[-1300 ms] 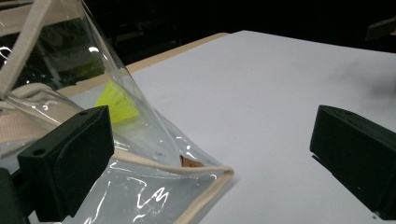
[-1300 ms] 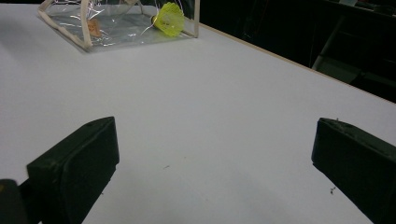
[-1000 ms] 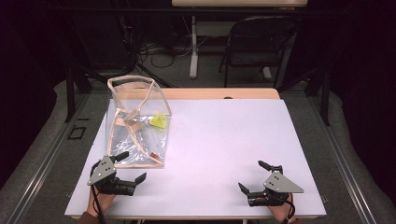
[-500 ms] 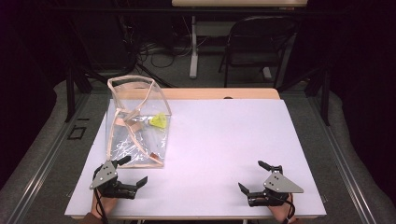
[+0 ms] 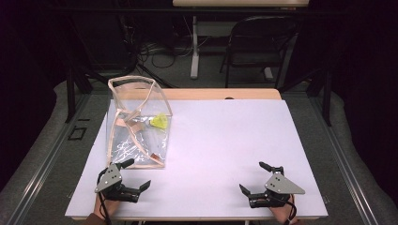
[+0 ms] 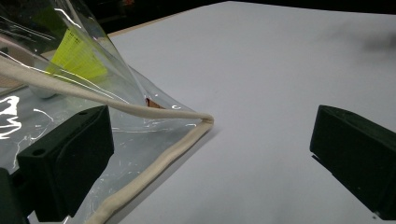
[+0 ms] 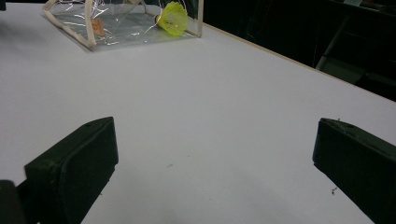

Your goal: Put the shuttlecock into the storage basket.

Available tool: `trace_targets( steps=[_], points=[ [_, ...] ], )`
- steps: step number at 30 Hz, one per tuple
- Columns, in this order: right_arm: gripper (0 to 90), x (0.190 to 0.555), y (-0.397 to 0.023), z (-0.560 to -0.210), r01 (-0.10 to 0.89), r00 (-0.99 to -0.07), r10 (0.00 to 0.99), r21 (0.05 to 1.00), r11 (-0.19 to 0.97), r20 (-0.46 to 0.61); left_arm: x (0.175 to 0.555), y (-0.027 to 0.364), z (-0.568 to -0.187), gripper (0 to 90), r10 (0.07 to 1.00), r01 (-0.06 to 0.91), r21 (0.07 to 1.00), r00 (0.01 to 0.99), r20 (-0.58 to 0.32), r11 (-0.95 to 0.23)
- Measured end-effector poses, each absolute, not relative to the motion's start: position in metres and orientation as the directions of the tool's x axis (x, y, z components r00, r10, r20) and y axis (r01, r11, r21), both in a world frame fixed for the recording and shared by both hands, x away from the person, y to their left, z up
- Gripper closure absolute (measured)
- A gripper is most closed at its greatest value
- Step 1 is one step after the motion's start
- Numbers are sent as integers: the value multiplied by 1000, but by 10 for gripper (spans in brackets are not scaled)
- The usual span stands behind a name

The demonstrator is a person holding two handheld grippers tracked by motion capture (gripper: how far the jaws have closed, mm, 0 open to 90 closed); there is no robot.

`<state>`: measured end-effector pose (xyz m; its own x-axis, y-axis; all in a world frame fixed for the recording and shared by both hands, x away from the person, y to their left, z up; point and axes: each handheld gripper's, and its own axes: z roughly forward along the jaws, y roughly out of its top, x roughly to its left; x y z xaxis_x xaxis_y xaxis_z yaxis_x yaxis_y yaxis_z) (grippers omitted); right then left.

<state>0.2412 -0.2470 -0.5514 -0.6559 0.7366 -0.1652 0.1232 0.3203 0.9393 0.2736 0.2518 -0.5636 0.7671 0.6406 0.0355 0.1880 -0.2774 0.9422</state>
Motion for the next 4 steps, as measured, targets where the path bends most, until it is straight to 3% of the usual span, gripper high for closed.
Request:
trace_targets(
  steps=[4],
  points=[
    [0,242,-248,-552,123,-658,735,940,319,-163,273,251,-561,0,645,185,945,763,35,-270]
  ],
)
